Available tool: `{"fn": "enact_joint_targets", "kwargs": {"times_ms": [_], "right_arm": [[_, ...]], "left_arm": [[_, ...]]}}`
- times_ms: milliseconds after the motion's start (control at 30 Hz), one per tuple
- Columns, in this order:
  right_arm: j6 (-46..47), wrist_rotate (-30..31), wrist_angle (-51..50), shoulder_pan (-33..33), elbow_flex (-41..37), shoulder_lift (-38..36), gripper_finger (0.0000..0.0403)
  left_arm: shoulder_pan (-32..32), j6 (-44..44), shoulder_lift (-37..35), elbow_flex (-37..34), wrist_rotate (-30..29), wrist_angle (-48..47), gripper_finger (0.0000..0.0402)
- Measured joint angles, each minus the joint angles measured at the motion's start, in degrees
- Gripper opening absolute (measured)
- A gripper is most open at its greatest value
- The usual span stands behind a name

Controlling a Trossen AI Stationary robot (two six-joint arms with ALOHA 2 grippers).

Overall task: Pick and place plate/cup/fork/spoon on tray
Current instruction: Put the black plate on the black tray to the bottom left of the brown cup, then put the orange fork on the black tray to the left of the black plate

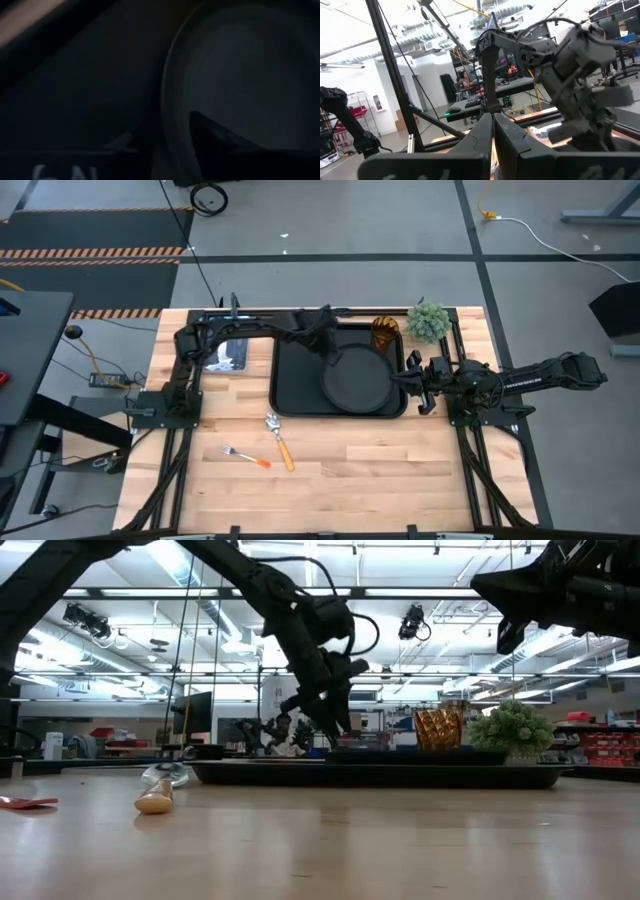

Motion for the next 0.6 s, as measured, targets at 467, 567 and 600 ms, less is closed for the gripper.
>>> {"fn": "enact_joint_targets", "kwargs": {"times_ms": [467,567,600], "right_arm": [[-3.8,-2.2,0.3,2.7,0.0,0.1,0.0022],[-5.1,-1.1,0.1,4.2,0.0,0.1,0.0022],[-5.6,-0.6,0.1,4.6,0.0,0.1,0.0022]], "left_arm": [[-12.0,-4.7,-6.3,-0.1,4.3,-30.6,0.0142],[-17.5,-9.8,-6.3,-0.1,1.4,-30.1,0.0142],[-19.1,-12.2,-6.3,-0.1,0.2,-30.2,0.0142]]}}
